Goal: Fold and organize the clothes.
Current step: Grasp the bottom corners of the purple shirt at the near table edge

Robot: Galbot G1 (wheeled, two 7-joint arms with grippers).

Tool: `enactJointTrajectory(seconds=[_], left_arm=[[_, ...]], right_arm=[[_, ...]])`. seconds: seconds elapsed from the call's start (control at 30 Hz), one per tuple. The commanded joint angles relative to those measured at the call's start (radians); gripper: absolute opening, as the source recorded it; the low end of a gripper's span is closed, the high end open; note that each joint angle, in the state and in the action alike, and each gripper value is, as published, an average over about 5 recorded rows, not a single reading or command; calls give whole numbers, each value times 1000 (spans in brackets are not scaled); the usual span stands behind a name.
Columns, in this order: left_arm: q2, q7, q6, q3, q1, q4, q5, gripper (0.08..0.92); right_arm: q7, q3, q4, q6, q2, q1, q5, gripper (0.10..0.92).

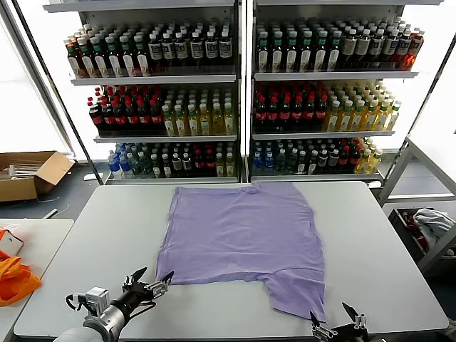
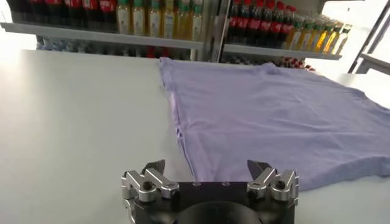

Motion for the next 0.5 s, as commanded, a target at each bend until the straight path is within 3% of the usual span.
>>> enactJointTrajectory(seconds=[0.03,0.23,0.5], left_arm=[[23,-9,-4,23,0,42,11,823],[18,-7,-9,42,0,46,30,772],[5,1,-44,57,13,35,70,541]], right_arm=[[-7,-4,-21,-20,-8,16,19,798],[1,-34,-43,-13,-3,38,20,646],[1,-42,-48,4,9,44,23,421]])
